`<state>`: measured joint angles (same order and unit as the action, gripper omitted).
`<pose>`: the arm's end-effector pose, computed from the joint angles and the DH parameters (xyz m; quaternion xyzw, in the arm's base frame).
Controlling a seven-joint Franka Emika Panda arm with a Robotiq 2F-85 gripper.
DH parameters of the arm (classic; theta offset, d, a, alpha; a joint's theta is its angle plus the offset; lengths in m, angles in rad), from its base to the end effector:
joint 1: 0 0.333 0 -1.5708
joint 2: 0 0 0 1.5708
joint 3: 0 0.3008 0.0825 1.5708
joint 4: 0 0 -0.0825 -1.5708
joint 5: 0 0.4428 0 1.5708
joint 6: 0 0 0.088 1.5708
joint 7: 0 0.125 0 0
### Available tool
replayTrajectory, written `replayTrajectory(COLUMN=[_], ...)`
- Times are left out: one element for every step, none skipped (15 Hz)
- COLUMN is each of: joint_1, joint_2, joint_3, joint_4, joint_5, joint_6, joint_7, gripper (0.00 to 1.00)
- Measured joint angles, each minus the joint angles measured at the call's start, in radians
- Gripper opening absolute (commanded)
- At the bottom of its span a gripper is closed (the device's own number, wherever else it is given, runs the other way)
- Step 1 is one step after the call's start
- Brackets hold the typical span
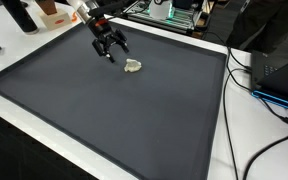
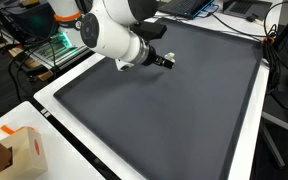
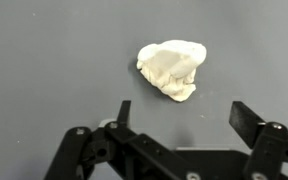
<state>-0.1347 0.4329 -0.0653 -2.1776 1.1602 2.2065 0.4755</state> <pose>0.5504 -0.0696 0.0959 -0.6442 0.6575 0.2102 0.3295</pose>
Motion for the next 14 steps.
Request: replayTrajectory(joint_1=[0.005, 0.011, 0.019, 0.026, 0.035, 0.044, 0.053, 0.061, 0.07, 0.078, 0.087, 0.095, 0.103, 0.111], joint_2=[0.005, 0.009, 0.013, 0.018, 0.022, 0.027, 0.032, 0.037, 0.042, 0.047, 0.052, 0.057, 0.062, 0.067], joint_3=[-0.003, -0.007, -0.012, -0.016, -0.02, -0.025, -0.028, -0.031, -0.034, -0.035, -0.037, -0.037, -0.037, -0.038], joint_4=[0.008, 0.017, 0.028, 0.039, 0.052, 0.066, 0.082, 0.097, 0.113, 0.131, 0.148, 0.166, 0.185, 0.204], joint_5=[-0.01, -0.025, -0.046, -0.073, -0.105, -0.14, -0.176, -0.212, -0.249, -0.288, -0.328, -0.369, -0.408, -0.45], joint_6=[0.0, 0.0, 0.0, 0.0, 0.0, -0.001, -0.001, -0.001, -0.003, -0.007, -0.011, -0.016, -0.025, -0.038], joint_7=[0.023, 0.049, 0.08, 0.115, 0.153, 0.193, 0.234, 0.272, 0.31, 0.347, 0.383, 0.419, 0.453, 0.487], gripper=[1.0, 1.0, 1.0, 1.0, 1.0, 1.0, 1.0, 1.0, 1.0, 1.0, 1.0, 1.0, 1.0, 1.0])
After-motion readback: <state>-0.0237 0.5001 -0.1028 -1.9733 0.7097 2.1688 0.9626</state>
